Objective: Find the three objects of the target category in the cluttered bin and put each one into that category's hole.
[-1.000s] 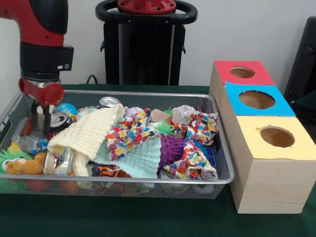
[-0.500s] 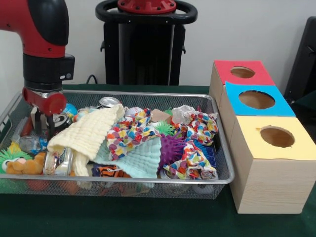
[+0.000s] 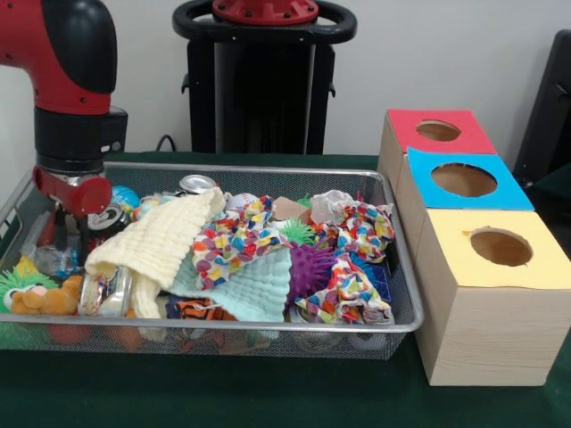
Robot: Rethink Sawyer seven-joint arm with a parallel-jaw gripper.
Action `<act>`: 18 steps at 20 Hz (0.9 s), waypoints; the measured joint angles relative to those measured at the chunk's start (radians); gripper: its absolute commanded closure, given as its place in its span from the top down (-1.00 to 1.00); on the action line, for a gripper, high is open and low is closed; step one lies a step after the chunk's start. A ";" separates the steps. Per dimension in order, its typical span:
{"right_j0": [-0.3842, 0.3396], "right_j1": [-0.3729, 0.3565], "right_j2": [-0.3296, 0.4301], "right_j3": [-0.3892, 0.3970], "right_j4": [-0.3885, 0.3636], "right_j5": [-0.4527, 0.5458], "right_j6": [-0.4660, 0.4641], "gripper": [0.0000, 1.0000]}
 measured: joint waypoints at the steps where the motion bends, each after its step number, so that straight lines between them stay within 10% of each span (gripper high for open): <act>1: -0.002 0.000 0.000 0.000 -0.001 0.000 0.000 1.00; 18: -0.040 0.016 0.000 -0.007 -0.030 0.000 0.000 1.00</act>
